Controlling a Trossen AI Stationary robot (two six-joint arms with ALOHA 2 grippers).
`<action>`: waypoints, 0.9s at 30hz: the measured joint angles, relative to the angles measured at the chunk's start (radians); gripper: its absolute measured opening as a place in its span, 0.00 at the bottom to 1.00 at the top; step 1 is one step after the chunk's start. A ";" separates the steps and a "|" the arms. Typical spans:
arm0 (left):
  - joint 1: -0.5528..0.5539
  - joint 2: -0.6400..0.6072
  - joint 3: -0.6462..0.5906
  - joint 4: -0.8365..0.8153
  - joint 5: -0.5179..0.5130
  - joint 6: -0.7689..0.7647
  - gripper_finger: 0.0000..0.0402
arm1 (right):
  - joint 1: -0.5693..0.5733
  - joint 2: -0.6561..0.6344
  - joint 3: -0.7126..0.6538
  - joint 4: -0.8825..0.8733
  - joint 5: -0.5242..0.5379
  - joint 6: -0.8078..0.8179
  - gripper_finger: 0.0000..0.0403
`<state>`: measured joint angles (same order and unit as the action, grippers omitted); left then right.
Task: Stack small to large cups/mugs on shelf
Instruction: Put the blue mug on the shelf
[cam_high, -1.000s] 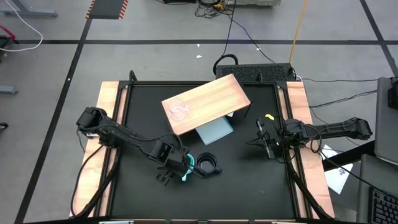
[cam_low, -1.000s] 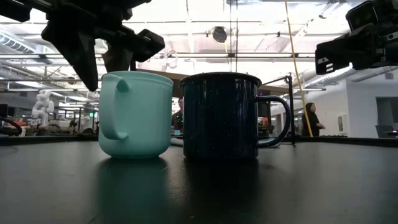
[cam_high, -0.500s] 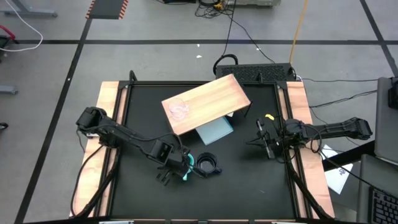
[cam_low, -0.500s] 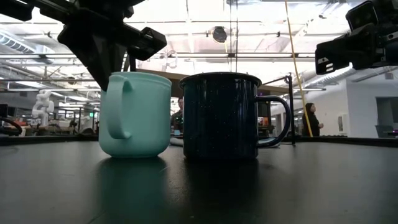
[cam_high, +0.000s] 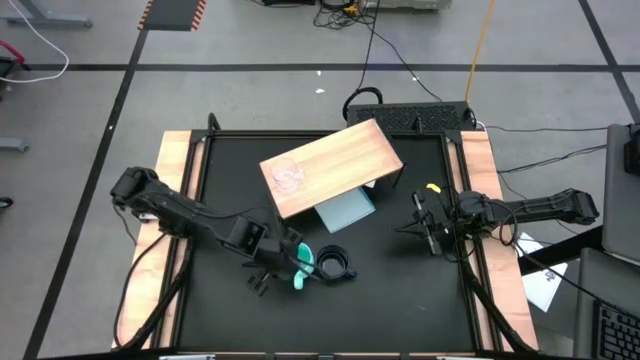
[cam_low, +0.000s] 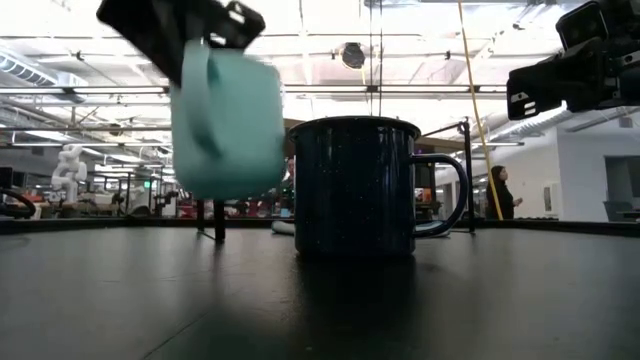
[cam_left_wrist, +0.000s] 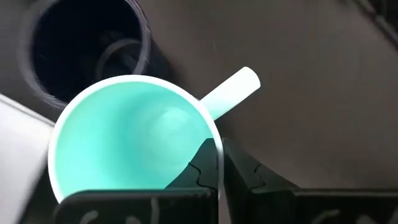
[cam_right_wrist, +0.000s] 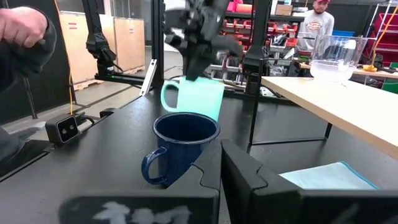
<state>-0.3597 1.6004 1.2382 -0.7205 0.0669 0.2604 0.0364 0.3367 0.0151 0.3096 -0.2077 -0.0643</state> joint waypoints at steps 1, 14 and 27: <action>-0.001 -0.020 0.000 0.000 -0.007 -0.001 0.01 | 0.000 0.000 0.000 0.000 0.000 0.000 0.00; -0.015 -0.260 0.002 0.003 -0.069 -0.041 0.01 | 0.000 0.000 0.000 0.000 0.000 0.000 0.00; -0.089 -0.347 0.002 -0.097 -0.194 -0.145 0.01 | 0.000 0.000 0.000 0.011 0.000 0.000 0.00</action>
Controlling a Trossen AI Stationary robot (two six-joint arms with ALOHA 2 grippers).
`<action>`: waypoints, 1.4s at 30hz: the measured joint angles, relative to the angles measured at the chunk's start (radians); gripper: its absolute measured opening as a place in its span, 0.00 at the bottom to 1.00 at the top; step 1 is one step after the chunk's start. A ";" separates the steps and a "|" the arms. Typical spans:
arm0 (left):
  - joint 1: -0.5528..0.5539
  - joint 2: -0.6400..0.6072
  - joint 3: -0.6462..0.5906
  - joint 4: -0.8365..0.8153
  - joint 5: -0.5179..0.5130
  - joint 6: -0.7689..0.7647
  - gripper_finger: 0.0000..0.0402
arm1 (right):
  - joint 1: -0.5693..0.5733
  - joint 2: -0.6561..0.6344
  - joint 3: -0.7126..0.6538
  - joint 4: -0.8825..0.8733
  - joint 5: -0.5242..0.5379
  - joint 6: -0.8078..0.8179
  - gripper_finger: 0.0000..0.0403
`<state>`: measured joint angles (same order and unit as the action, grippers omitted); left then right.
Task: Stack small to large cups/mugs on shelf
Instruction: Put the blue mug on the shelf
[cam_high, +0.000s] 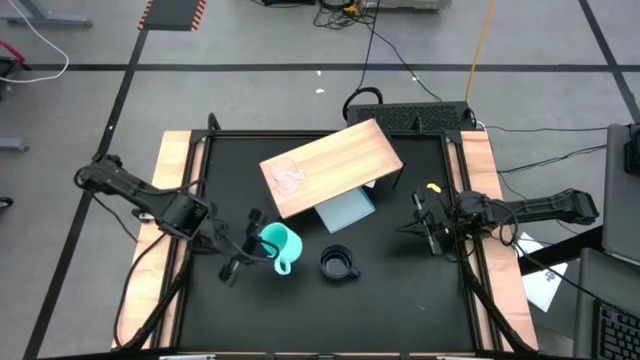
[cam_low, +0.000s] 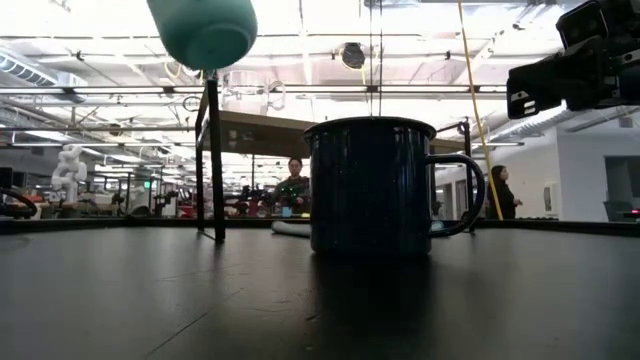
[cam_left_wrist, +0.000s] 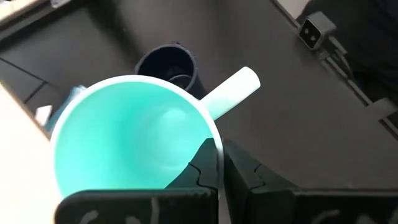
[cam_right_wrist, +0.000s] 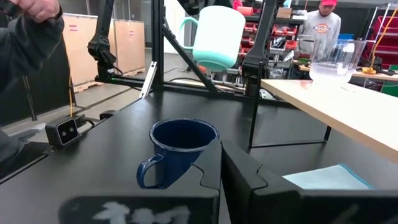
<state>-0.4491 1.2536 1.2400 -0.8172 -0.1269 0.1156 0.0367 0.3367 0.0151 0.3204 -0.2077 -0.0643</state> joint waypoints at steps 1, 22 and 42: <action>-0.004 -0.004 0.000 0.002 -0.014 -0.004 0.01 | 0.000 0.000 0.000 0.004 0.000 0.000 0.00; 0.114 0.007 0.047 0.371 -0.260 -0.056 0.01 | 0.000 0.000 0.000 0.000 0.000 -0.002 0.00; 0.374 0.351 0.763 0.053 -0.154 -0.014 0.01 | 0.000 0.000 0.000 -0.012 0.000 -0.004 0.00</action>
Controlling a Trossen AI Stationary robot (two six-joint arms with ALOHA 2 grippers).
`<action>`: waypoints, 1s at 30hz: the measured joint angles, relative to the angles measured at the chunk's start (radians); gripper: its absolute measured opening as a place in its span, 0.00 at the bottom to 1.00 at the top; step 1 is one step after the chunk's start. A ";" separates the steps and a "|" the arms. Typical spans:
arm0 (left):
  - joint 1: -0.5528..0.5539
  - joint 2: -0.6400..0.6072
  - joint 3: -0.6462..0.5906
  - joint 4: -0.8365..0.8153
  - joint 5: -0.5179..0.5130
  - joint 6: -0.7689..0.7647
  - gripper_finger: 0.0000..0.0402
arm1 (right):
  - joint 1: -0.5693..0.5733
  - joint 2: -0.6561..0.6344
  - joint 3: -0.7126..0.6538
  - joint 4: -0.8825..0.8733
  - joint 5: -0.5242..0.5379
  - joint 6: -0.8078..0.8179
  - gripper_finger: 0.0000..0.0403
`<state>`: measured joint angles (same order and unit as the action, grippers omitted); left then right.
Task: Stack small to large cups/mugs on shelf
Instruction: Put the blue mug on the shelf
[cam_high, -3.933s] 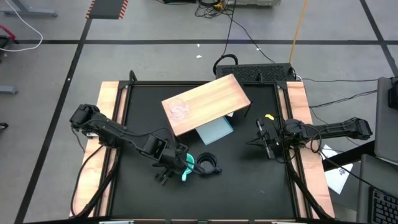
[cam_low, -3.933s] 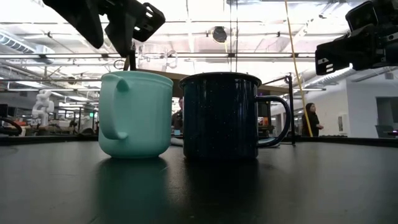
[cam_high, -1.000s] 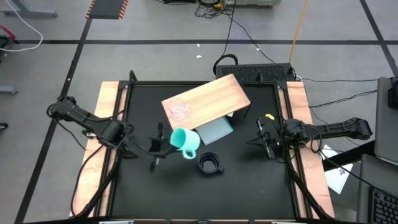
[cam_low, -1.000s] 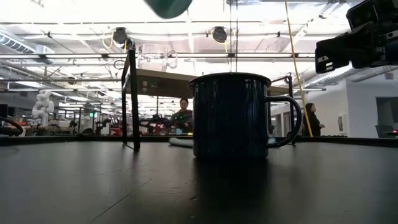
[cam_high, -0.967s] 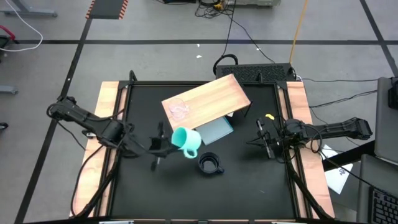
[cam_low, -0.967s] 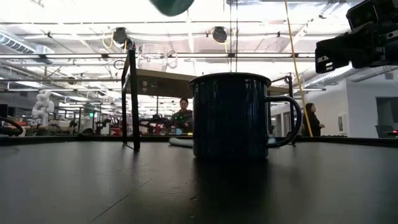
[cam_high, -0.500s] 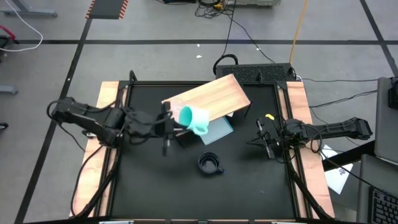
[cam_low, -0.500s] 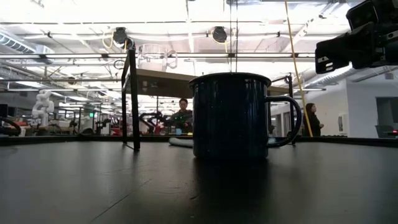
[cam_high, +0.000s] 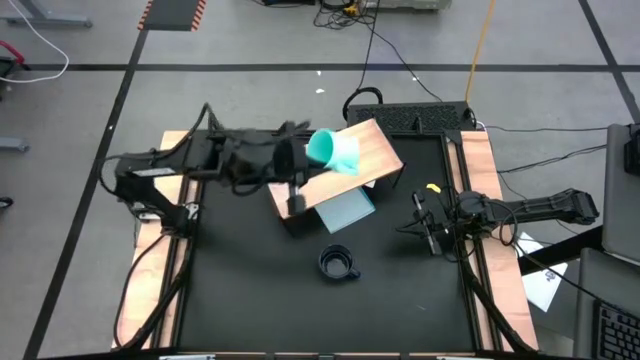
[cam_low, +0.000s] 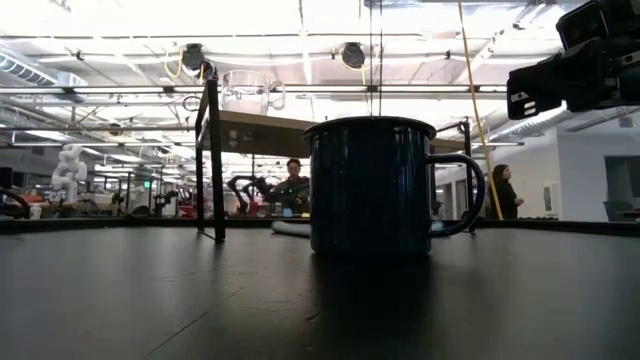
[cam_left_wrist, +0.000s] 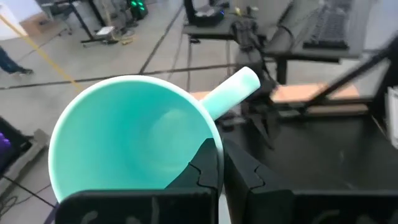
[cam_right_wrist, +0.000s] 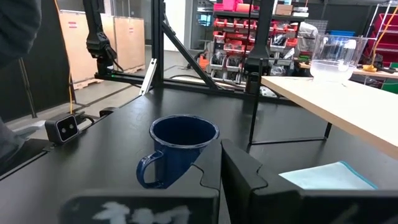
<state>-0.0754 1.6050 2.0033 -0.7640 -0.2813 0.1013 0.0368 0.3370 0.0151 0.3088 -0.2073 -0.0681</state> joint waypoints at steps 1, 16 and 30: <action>0.015 0.024 0.044 -0.022 0.013 0.002 0.01 | 0.000 0.000 0.000 0.000 0.000 0.000 0.00; 0.247 0.253 0.346 -0.240 0.236 -0.011 0.01 | 0.000 0.000 0.000 -0.039 0.000 0.003 0.00; 0.394 0.386 0.346 -0.433 0.283 0.047 0.01 | 0.000 0.006 0.000 -0.052 0.000 0.000 0.00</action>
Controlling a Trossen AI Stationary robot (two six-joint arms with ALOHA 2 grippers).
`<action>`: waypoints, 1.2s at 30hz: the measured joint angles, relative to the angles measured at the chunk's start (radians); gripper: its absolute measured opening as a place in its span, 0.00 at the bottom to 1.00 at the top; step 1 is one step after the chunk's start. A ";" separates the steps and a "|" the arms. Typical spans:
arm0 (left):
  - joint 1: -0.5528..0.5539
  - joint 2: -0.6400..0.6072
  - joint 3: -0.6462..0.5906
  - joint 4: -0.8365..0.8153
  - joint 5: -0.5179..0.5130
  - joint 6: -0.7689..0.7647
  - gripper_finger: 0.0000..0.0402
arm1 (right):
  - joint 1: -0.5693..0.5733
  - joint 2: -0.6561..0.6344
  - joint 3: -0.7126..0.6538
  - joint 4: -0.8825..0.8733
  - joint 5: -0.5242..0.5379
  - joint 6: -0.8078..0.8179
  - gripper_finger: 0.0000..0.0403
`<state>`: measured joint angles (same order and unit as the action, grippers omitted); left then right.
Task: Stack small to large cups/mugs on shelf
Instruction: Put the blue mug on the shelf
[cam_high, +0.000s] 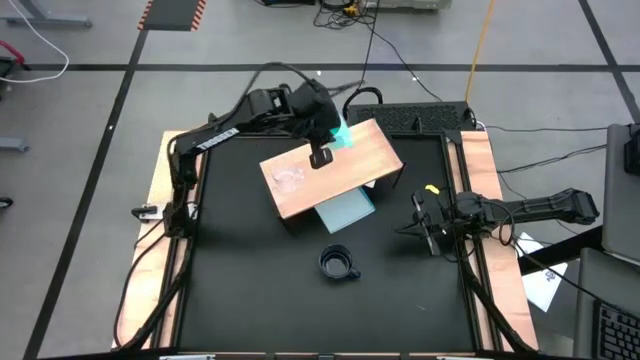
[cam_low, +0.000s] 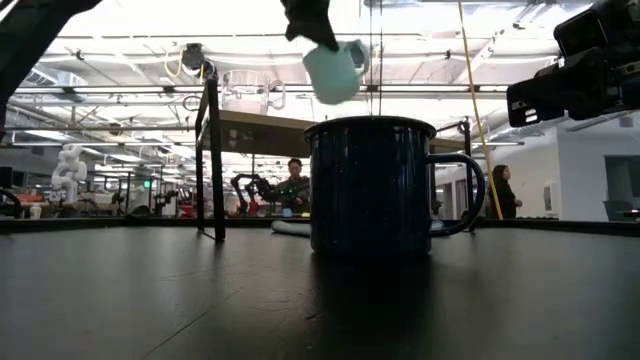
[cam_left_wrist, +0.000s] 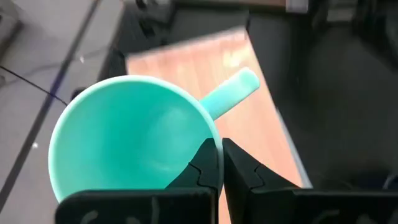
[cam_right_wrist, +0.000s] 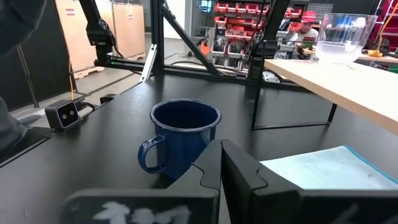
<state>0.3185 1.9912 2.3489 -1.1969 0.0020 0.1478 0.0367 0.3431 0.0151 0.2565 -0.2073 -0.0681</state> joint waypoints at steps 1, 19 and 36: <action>-0.003 0.009 0.000 -0.019 0.001 0.010 0.01 | 0.000 0.000 0.000 0.001 0.000 0.000 0.00; -0.050 0.051 0.000 -0.235 -0.002 0.102 0.01 | 0.000 0.000 0.000 0.008 0.000 0.000 0.00; -0.080 0.079 0.000 -0.247 0.041 0.148 0.01 | 0.000 0.000 0.000 0.008 0.000 0.003 0.00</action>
<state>0.2383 2.0705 2.3486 -1.4437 0.0427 0.2958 0.0366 0.3431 0.0149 0.2642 -0.2073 -0.0650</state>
